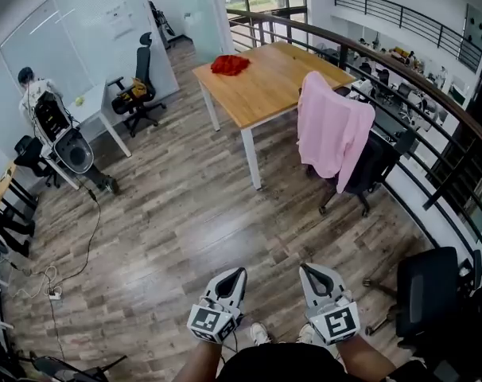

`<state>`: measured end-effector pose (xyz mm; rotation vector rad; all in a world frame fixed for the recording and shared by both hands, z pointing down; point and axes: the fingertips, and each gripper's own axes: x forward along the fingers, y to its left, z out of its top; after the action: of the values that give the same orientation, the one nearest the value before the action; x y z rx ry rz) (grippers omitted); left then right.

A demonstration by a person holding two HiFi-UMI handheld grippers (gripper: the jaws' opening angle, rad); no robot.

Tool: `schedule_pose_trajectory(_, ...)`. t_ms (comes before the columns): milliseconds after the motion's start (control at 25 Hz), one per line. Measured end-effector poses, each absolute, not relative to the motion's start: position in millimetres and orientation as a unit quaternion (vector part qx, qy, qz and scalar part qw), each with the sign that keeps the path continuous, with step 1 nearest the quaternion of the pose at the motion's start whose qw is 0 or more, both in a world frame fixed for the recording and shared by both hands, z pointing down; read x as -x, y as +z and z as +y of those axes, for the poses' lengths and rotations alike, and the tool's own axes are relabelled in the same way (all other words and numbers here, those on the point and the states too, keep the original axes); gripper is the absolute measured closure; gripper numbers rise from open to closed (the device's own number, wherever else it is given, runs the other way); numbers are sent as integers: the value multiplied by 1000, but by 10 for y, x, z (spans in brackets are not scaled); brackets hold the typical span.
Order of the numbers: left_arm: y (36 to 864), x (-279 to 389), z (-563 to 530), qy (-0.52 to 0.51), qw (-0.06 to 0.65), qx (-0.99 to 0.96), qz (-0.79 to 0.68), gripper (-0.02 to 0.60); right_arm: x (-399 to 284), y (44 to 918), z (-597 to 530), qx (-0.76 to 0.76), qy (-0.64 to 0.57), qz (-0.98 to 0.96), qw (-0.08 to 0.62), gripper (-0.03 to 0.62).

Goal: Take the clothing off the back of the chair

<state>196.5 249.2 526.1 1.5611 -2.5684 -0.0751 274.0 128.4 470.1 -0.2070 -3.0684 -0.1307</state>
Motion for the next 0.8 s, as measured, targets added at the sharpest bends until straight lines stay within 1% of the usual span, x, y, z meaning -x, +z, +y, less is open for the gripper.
schedule_pose_trajectory(280,5099,-1753,2776,-34,51,-524,-849,566,-2553,4669,1565,78,-22,-996,28,592)
schedule_pose_trajectory(600,5087,-1541,3191,-23,40,-530,-847,566,-2435,4597,1710,39,-30,-999,19,592)
schedule_pose_trajectory(800,5177,-1433,3256,-18,33,-539,-841,566,-2394,4707,1664,13,-24,-999,27,592)
